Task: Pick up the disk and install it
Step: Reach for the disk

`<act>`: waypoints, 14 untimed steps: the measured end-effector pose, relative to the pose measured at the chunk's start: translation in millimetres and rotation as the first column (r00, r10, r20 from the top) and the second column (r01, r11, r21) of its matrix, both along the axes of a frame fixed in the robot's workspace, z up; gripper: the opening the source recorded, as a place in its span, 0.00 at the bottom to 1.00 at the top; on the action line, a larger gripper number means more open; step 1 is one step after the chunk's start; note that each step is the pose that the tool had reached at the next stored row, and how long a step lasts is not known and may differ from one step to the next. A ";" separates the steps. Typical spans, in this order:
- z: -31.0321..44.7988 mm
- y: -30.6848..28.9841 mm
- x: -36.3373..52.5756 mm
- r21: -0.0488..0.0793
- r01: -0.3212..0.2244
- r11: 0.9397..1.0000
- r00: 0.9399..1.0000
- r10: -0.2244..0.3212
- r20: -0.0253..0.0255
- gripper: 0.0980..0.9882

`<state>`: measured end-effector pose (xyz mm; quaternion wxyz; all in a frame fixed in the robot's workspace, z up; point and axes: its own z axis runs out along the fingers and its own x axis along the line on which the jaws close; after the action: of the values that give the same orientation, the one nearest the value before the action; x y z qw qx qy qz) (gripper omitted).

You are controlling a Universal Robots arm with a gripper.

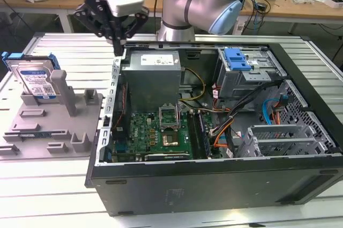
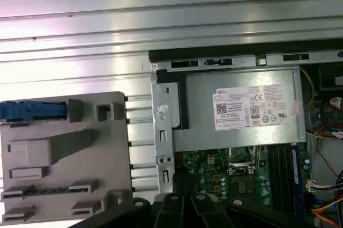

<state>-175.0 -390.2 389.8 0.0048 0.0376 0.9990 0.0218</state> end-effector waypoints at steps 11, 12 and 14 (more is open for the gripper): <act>-11.4 22.3 -73.0 0.000 0.000 1.000 1.000 0.000 -0.004 0.01; -12.5 24.8 -79.7 0.000 0.000 1.000 1.000 0.000 -0.004 0.01; -14.2 28.1 -89.0 0.000 0.000 1.000 1.000 0.000 -0.004 0.01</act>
<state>-264.1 -362.1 375.7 0.0027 0.0377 0.9990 0.0217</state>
